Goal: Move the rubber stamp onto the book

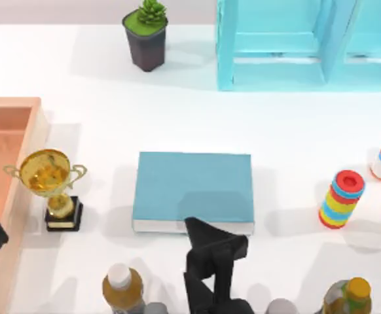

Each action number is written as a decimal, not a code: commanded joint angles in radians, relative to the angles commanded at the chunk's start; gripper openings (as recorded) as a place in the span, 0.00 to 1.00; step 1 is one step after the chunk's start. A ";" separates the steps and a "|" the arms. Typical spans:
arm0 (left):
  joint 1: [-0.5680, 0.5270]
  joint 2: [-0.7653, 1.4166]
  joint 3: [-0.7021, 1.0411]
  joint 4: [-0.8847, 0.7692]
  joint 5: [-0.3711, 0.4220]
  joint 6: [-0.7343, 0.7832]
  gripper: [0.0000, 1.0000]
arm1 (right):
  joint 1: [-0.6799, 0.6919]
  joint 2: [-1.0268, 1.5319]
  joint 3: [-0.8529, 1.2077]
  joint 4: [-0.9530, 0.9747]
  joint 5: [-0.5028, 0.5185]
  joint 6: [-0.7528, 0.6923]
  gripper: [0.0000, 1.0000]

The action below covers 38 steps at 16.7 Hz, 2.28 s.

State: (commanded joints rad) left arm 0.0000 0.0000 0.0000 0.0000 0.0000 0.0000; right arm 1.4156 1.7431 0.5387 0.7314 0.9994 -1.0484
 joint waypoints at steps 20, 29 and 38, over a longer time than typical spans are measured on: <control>0.000 0.000 0.000 0.000 0.000 0.000 1.00 | -0.338 -1.019 -0.146 -0.164 -0.487 0.378 1.00; 0.000 0.000 0.000 0.000 0.000 0.000 1.00 | -1.053 -1.640 -0.402 -0.516 -0.867 0.830 1.00; 0.000 0.000 0.000 0.000 0.000 0.000 1.00 | -1.416 -1.743 -0.539 -0.731 -0.999 1.048 1.00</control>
State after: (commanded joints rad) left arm 0.0000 0.0000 0.0000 0.0000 0.0000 0.0000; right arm 0.0001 0.0000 0.0000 0.0000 0.0001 0.0000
